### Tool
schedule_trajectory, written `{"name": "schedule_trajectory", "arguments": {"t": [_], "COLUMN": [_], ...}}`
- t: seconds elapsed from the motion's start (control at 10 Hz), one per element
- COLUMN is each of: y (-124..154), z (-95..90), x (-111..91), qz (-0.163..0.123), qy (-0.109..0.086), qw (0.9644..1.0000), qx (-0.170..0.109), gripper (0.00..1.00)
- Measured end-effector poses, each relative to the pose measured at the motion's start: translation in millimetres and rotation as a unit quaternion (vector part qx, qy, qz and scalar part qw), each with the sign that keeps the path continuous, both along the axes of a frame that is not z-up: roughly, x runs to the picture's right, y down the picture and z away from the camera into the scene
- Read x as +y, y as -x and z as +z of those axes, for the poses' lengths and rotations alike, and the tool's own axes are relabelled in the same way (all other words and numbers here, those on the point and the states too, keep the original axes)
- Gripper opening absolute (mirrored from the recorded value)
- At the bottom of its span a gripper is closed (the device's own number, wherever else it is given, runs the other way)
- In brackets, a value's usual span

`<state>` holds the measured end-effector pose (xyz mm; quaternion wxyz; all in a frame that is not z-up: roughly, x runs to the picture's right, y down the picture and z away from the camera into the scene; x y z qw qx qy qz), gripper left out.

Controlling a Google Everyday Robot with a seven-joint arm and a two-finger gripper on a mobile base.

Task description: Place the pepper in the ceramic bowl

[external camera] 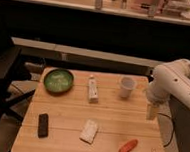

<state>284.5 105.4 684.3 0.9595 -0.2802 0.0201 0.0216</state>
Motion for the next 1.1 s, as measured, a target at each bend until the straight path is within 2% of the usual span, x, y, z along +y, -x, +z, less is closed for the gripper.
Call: {"name": "schedule_trajectory", "arguments": {"t": [0.4,0.7,1.1], "y": [13.8,21.9,30.4], "z": [3.3,2.1,3.0], "x": [34.6,41.0,66.4], "qz": [-0.051,-0.074,-0.103], "qy": [0.017,0.021,0.027], "qw": [0.9985,0.9968,0.9933], "qx": [-0.011,-0.021,-0.045], "gripper": [0.8,0.8,0.8]}}
